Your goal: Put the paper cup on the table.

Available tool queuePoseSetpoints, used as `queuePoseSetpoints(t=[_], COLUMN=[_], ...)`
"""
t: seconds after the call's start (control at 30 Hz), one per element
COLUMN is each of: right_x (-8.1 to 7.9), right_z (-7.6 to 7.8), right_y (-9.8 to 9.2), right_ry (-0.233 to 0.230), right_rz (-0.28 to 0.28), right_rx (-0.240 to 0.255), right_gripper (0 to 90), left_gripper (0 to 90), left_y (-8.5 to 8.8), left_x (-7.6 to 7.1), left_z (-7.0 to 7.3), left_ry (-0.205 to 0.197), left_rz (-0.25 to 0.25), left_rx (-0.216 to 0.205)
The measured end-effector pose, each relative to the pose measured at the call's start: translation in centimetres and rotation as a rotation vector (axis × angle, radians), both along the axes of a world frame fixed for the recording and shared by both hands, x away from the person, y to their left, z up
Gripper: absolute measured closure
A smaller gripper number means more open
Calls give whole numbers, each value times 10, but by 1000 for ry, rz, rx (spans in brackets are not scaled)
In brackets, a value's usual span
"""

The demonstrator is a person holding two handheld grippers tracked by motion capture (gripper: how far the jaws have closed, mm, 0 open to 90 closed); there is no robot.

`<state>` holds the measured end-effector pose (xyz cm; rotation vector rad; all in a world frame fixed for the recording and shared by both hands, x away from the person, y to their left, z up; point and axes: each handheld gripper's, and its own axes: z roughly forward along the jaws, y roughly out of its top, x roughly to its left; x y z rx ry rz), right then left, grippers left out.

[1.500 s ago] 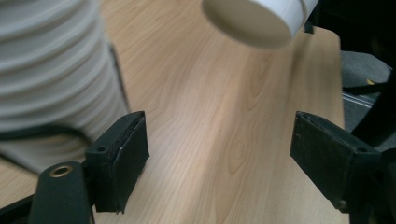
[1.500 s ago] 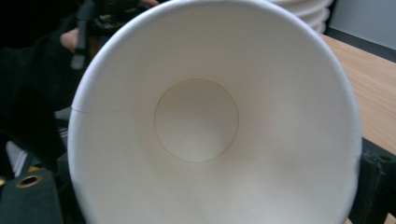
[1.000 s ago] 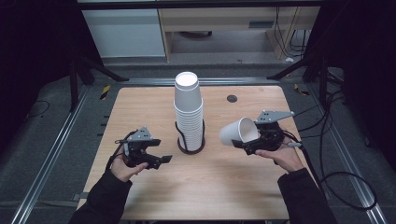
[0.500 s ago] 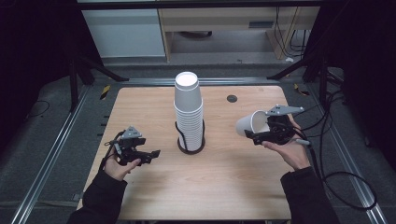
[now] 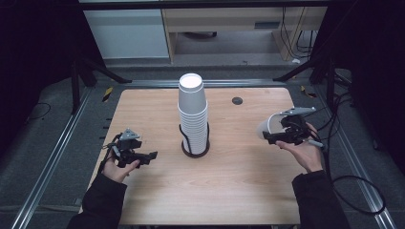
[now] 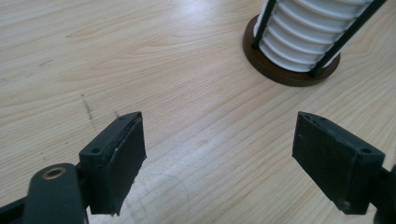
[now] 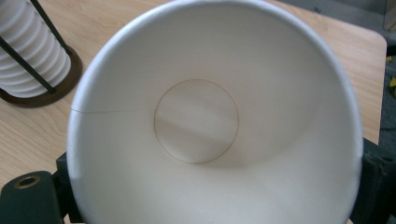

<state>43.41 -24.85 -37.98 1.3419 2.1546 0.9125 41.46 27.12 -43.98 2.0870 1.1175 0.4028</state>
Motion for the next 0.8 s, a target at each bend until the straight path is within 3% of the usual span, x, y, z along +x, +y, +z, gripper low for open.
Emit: queuePoseSetpoints(t=[0.23, 0.47, 0.8], right_x=[6, 13, 41], right_z=[-4, -5, -12], right_y=[-7, -11, -8], right_ry=[63, 124, 230], right_rz=[-51, -75, -94], right_rx=[-30, -78, -136], right_gripper=[97, 98, 103], left_gripper=[164, 164, 164], left_y=[4, 11, 16], left_x=[1, 1, 3], left_z=[-1, 2, 1], left_ry=[5, 1, 6], left_rz=[15, 38, 56], left_rx=[18, 4, 4])
